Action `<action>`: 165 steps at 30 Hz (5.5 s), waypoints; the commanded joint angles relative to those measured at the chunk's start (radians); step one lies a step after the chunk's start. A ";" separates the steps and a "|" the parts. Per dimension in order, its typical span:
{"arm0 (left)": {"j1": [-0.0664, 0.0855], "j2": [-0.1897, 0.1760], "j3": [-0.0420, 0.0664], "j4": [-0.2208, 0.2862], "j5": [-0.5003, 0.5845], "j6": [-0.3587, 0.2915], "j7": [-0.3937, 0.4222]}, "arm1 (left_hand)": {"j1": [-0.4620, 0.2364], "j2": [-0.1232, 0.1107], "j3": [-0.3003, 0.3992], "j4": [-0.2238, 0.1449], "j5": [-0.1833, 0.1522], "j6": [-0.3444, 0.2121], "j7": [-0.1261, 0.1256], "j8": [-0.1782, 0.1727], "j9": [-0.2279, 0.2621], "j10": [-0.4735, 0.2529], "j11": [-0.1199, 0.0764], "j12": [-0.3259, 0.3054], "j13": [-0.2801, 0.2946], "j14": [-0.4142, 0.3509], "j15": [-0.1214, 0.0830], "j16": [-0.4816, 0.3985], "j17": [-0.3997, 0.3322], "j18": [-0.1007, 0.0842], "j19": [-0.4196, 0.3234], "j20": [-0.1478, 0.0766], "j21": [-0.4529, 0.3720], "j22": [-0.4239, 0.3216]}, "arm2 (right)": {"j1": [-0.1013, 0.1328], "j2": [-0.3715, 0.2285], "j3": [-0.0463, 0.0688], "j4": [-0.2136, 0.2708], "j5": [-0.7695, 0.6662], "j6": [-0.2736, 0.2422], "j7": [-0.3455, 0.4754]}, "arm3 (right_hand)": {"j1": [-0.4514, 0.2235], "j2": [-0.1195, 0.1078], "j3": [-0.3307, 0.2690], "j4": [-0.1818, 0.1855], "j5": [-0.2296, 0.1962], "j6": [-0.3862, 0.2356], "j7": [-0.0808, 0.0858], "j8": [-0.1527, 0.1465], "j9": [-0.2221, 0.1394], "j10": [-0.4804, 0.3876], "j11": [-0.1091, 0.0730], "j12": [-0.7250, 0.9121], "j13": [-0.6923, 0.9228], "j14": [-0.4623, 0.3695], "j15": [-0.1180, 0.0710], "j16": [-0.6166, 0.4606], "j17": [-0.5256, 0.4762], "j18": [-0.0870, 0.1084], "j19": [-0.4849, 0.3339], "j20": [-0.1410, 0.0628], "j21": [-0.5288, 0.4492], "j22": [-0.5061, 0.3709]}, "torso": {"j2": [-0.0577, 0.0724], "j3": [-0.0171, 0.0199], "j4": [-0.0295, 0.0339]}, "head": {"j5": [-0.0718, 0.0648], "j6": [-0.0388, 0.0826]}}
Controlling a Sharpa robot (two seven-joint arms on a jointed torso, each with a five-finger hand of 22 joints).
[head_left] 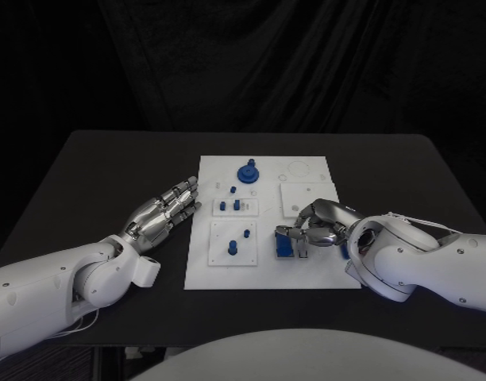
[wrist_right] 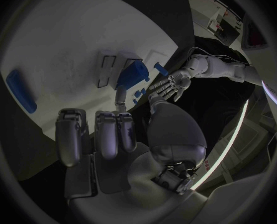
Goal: Assemble the parts on the task board
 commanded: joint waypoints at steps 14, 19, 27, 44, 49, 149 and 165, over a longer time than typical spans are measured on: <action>-0.004 0.004 0.001 0.001 0.004 0.013 0.005 | 0.012 0.001 0.006 -0.002 0.005 0.002 0.004 0.006 0.002 0.004 0.002 0.005 0.001 0.000 0.010 -0.004 -0.001 0.012 -0.003 0.007 0.000 0.001 | -0.026 -0.047 0.000 0.045 -0.045 -0.012 0.117 | 0.239 0.001 -0.077 -0.008 0.104 -0.005 -0.041 0.196 0.160 0.104 -0.029 0.003 0.263 0.105 -0.018 0.003 0.263 0.008 0.075 -0.018 -0.003 0.242 | 0.000 0.0005 0.0012 | 0.002 0.000; -0.004 0.002 0.001 0.002 0.004 0.013 0.004 | 0.013 0.001 0.007 -0.003 0.007 0.002 0.004 0.007 0.002 0.004 0.002 0.005 0.002 0.000 0.010 -0.004 -0.001 0.011 -0.003 0.007 0.000 0.002 | -0.036 -0.051 0.000 0.045 -0.046 0.007 0.111 | 0.262 0.002 -0.086 -0.009 0.133 -0.011 -0.044 0.209 0.175 0.104 -0.032 0.003 0.263 0.105 -0.020 0.003 0.263 0.008 0.074 -0.020 -0.004 0.242 | 0.000 -0.0004 0.0008 | 0.005 0.000; -0.004 0.003 0.001 0.002 0.004 0.013 0.003 | 0.014 0.001 0.008 -0.003 0.008 0.003 0.004 0.007 0.002 0.004 0.002 0.006 0.002 0.000 0.011 -0.004 -0.001 0.011 -0.003 0.007 0.001 0.002 | -0.042 -0.049 0.000 0.033 -0.047 0.028 0.100 | 0.312 0.014 -0.091 -0.008 0.221 -0.025 -0.048 0.222 0.192 0.104 -0.036 0.003 0.263 0.105 -0.024 0.003 0.263 0.009 0.072 -0.024 -0.007 0.241 | 0.000 -0.0002 0.0017 | 0.005 0.000; -0.004 0.004 0.001 0.002 0.004 0.016 -0.003 | 0.015 0.001 0.010 -0.005 0.009 0.005 0.007 0.008 0.002 0.004 0.001 0.007 0.002 0.000 0.011 -0.004 -0.001 0.011 -0.003 0.008 0.001 0.002 | -0.045 -0.033 0.000 0.003 -0.047 0.044 0.098 | 0.409 -0.007 -0.027 -0.002 0.577 -0.037 -0.056 0.204 0.187 0.104 -0.043 0.003 0.263 0.105 -0.031 0.003 0.263 0.013 0.064 -0.031 -0.020 0.236 | 0.001 0.0005 0.0007 | 0.009 0.000; -0.004 0.005 0.001 0.001 0.004 0.017 -0.004 | 0.016 0.001 0.011 -0.006 0.009 0.005 0.008 0.008 0.002 0.004 0.001 0.007 0.002 0.000 0.011 -0.004 -0.001 0.011 -0.003 0.008 0.001 0.002 | -0.046 -0.029 0.000 0.001 -0.047 0.053 0.100 | 0.410 -0.012 -0.024 -0.002 0.569 -0.037 -0.055 0.203 0.187 0.104 -0.043 0.003 0.263 0.105 -0.031 0.003 0.263 0.013 0.062 -0.031 -0.023 0.235 | 0.001 0.0002 -0.0002 | 0.011 0.000; 0.002 -0.037 0.001 0.060 -0.051 -0.063 0.099 | 0.097 -0.003 -0.027 0.024 0.073 0.079 0.049 0.019 0.007 0.030 -0.019 0.024 0.005 0.000 -0.062 -0.004 -0.001 0.037 -0.006 -0.038 -0.001 -0.003 | 0.008 -0.164 -0.001 -0.012 -0.242 0.282 -0.227 | 0.234 0.008 0.004 -0.004 0.088 0.052 -0.005 -0.068 -0.116 0.104 0.001 0.003 0.263 0.105 0.002 0.003 0.263 -0.003 0.099 -0.001 0.035 0.257 | -0.006 -0.0025 0.0000 | -0.023 0.000; 0.001 -0.021 0.001 0.044 -0.051 -0.043 0.081 | 0.112 -0.002 -0.009 0.013 0.087 0.086 0.067 0.021 0.009 0.028 -0.012 0.026 0.005 0.000 -0.050 -0.004 -0.001 0.038 -0.005 -0.025 -0.001 -0.002 | -0.001 -0.143 -0.001 -0.020 -0.242 0.320 -0.212 | 0.361 -0.002 0.057 -0.039 0.277 0.044 -0.008 -0.090 -0.132 0.104 -0.002 0.003 0.263 0.105 -0.001 0.003 0.263 -0.001 0.095 -0.003 0.028 0.254 | -0.007 -0.0025 0.0002 | -0.024 0.000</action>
